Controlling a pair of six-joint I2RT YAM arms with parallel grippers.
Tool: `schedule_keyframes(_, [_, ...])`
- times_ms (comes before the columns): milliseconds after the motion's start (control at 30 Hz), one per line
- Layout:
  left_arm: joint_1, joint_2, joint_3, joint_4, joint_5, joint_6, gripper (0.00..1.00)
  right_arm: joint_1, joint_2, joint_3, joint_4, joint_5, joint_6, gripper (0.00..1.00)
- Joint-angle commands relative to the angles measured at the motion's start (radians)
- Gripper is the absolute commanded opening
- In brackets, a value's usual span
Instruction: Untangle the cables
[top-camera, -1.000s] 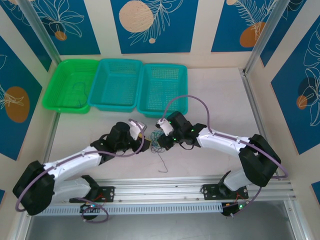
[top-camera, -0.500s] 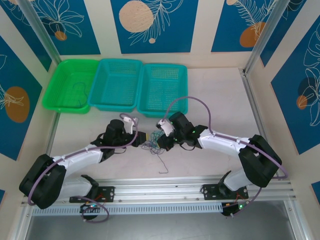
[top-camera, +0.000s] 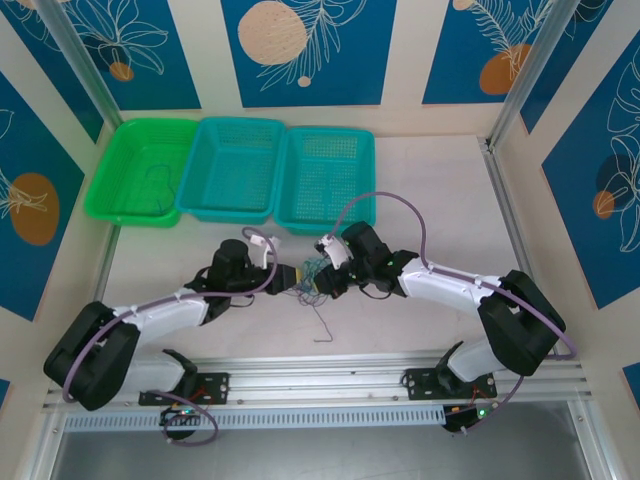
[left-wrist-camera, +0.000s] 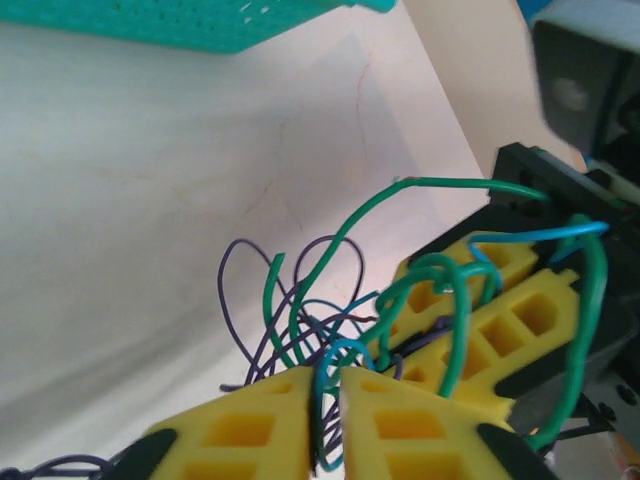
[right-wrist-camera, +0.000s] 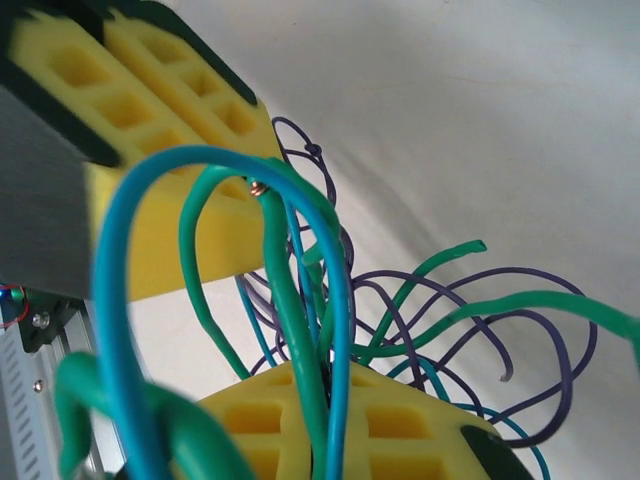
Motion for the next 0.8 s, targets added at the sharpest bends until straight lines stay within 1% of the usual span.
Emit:
schedule_keyframes(0, [0.008, 0.019, 0.004, 0.044, 0.034, -0.012, 0.05, -0.008, -0.022, -0.007, 0.011, 0.033, 0.037, 0.01])
schedule_keyframes(67, [0.008, 0.007, 0.002, 0.036, 0.016, -0.007, 0.00, -0.017, -0.020, -0.009, -0.005, 0.096, 0.057, 0.03])
schedule_keyframes(200, [0.028, -0.054, -0.009, -0.040, -0.059, 0.003, 0.00, -0.054, -0.022, -0.037, -0.032, 0.225, 0.116, 0.05])
schedule_keyframes(333, [0.094, -0.140, -0.046, -0.093, -0.096, -0.020, 0.00, -0.124, -0.036, -0.083, -0.073, 0.351, 0.209, 0.09])
schedule_keyframes(400, [0.142, -0.193, -0.066, -0.128, -0.103, -0.023, 0.00, -0.170, -0.044, -0.111, -0.100, 0.399, 0.259, 0.12])
schedule_keyframes(500, [0.203, -0.273, -0.092, -0.169, -0.096, -0.020, 0.00, -0.237, -0.055, -0.148, -0.132, 0.440, 0.316, 0.19])
schedule_keyframes(567, [0.228, -0.321, -0.097, -0.205, -0.092, -0.012, 0.00, -0.269, -0.065, -0.165, -0.145, 0.442, 0.336, 0.22])
schedule_keyframes(700, [0.257, -0.393, -0.097, -0.272, -0.100, -0.002, 0.00, -0.289, -0.108, -0.196, -0.160, 0.461, 0.364, 0.25])
schedule_keyframes(767, [0.280, -0.420, -0.093, -0.305, -0.099, -0.004, 0.00, -0.316, -0.139, -0.210, -0.171, 0.470, 0.410, 0.27])
